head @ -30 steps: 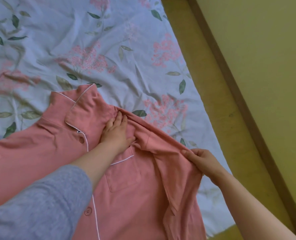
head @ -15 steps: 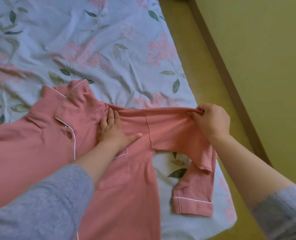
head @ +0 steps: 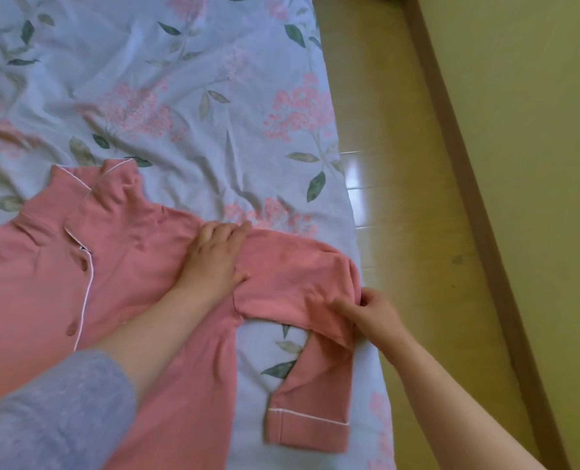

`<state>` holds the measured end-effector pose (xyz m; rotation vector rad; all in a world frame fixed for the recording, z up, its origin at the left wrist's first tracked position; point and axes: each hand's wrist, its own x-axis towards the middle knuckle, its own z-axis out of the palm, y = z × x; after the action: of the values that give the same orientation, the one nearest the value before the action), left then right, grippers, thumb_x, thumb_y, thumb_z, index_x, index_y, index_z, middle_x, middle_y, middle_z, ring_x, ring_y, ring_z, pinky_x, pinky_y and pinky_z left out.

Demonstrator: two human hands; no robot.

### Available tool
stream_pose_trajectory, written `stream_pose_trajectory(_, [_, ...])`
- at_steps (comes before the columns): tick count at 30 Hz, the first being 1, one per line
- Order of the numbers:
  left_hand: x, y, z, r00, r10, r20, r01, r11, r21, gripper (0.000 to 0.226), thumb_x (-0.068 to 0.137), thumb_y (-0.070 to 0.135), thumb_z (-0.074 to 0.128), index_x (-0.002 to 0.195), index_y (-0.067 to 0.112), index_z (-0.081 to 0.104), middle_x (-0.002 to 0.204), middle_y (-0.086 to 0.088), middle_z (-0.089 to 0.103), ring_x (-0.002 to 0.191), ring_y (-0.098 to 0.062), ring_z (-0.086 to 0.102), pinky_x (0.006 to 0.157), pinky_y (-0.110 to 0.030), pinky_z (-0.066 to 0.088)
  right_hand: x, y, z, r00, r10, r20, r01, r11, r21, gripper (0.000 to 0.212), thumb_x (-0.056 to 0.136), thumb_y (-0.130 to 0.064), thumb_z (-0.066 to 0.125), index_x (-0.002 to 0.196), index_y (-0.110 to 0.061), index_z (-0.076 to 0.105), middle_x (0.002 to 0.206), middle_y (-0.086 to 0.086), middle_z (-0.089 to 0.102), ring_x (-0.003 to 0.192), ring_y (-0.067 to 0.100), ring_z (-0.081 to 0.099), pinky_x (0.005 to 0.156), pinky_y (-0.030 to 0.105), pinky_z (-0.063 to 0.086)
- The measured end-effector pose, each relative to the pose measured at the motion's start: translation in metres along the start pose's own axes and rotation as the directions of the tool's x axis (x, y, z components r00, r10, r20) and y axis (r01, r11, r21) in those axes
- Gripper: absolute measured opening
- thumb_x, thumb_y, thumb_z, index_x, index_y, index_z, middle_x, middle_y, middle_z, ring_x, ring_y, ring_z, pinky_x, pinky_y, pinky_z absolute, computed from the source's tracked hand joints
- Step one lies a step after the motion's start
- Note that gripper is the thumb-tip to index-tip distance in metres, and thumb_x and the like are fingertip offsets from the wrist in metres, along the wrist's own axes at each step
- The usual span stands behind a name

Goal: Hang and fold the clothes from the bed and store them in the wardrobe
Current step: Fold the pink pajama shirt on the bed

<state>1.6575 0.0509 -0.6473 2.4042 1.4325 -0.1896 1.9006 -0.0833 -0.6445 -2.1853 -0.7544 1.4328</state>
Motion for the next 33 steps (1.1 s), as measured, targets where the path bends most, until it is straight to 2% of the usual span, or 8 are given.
stream_pose_trajectory(5, [0.019,0.012,-0.009,0.995,-0.066,0.072,0.058,0.992,0.11,0.066,0.077,0.049,0.072,0.131,0.019,0.048,0.125,-0.005,0.048,0.12,-0.028,0.037,0.103,-0.036,0.031,-0.012,0.003,-0.023,0.996,0.03,0.078,-0.046,0.974,0.221,0.029,0.076,-0.025,0.083,0.089,-0.003,0.07,0.085,0.007,0.074,0.077,0.018,0.065,0.065,0.029,0.051])
stream_pose_trajectory(9, [0.032,0.022,-0.017,0.995,-0.075,0.072,0.064,0.989,0.133,0.037,0.088,0.036,0.062,0.119,0.016,0.056,0.122,-0.007,0.054,0.118,-0.029,0.041,0.1,-0.036,0.033,-0.003,-0.015,-0.06,0.995,-0.028,0.101,0.019,0.996,0.087,0.053,0.067,-0.039,0.087,0.085,0.004,0.061,0.076,0.005,0.05,0.071,0.016,0.047,0.064,0.032,0.034])
stream_pose_trajectory(13, [0.041,0.023,-0.029,0.992,-0.129,-0.012,0.13,0.986,0.102,0.021,0.093,0.024,0.054,0.107,0.012,0.063,0.11,-0.012,0.059,0.108,-0.034,0.047,0.09,-0.039,0.037,0.01,-0.043,-0.094,0.973,-0.059,0.222,0.062,0.998,-0.007,0.041,0.069,-0.042,0.083,0.075,-0.01,0.057,0.057,-0.001,0.047,0.052,0.012,0.041,0.046,0.023,0.031])
stream_pose_trajectory(16, [0.04,0.026,-0.028,0.985,-0.151,-0.087,0.157,0.985,0.068,0.019,0.093,0.023,0.056,0.104,0.01,0.064,0.106,-0.013,0.06,0.104,-0.035,0.049,0.086,-0.04,0.038,0.027,-0.048,-0.107,0.987,-0.16,0.017,0.159,0.95,-0.269,0.03,0.077,-0.026,0.082,0.07,-0.006,0.061,0.046,-0.006,0.052,0.039,0.008,0.046,0.035,0.018,0.033])
stream_pose_trajectory(19, [0.03,0.031,-0.016,0.956,-0.234,-0.176,0.24,0.971,0.017,0.015,0.092,0.02,0.058,0.1,0.008,0.061,0.104,-0.015,0.06,0.101,-0.036,0.048,0.083,-0.043,0.036,0.034,-0.044,-0.103,0.94,-0.314,-0.134,0.204,0.831,-0.518,0.024,0.082,-0.029,0.073,0.07,-0.014,0.059,0.057,-0.004,0.056,0.059,0.021,0.054,0.045,0.027,0.031])
stream_pose_trajectory(25, [0.024,0.034,-0.011,0.944,-0.264,-0.195,0.284,0.956,0.079,0.032,0.088,0.024,0.062,0.117,0.01,0.057,0.122,-0.014,0.053,0.118,-0.036,0.042,0.099,-0.048,0.035,0.045,-0.034,-0.085,0.944,-0.251,-0.217,0.117,0.865,-0.488,0.021,0.088,-0.035,0.063,0.072,-0.023,0.057,0.072,0.002,0.066,0.074,0.028,0.062,0.08,0.041,0.049])
stream_pose_trajectory(30, [-0.004,0.075,0.004,0.977,0.054,-0.208,-0.034,0.995,0.099,0.058,0.078,0.019,0.071,0.131,0.001,0.055,0.134,-0.024,0.054,0.121,-0.041,0.053,0.099,-0.047,0.045,0.048,-0.033,-0.091,0.956,-0.269,-0.112,0.196,0.878,-0.438,0.037,0.086,-0.037,0.069,0.062,-0.01,0.062,0.05,-0.003,0.054,0.057,0.019,0.05,0.052,0.029,0.032])
stream_pose_trajectory(33, [-0.016,0.097,0.023,0.987,-0.029,0.157,0.045,0.994,-0.099,0.07,0.092,0.038,0.056,0.151,0.017,0.026,0.16,-0.015,0.016,0.146,-0.031,0.017,0.117,-0.037,0.016,0.043,-0.034,-0.096,0.978,-0.203,-0.039,0.176,0.917,-0.357,0.041,0.085,-0.037,0.073,0.066,-0.003,0.062,0.048,-0.002,0.051,0.045,0.008,0.044,0.042,0.023,0.032])
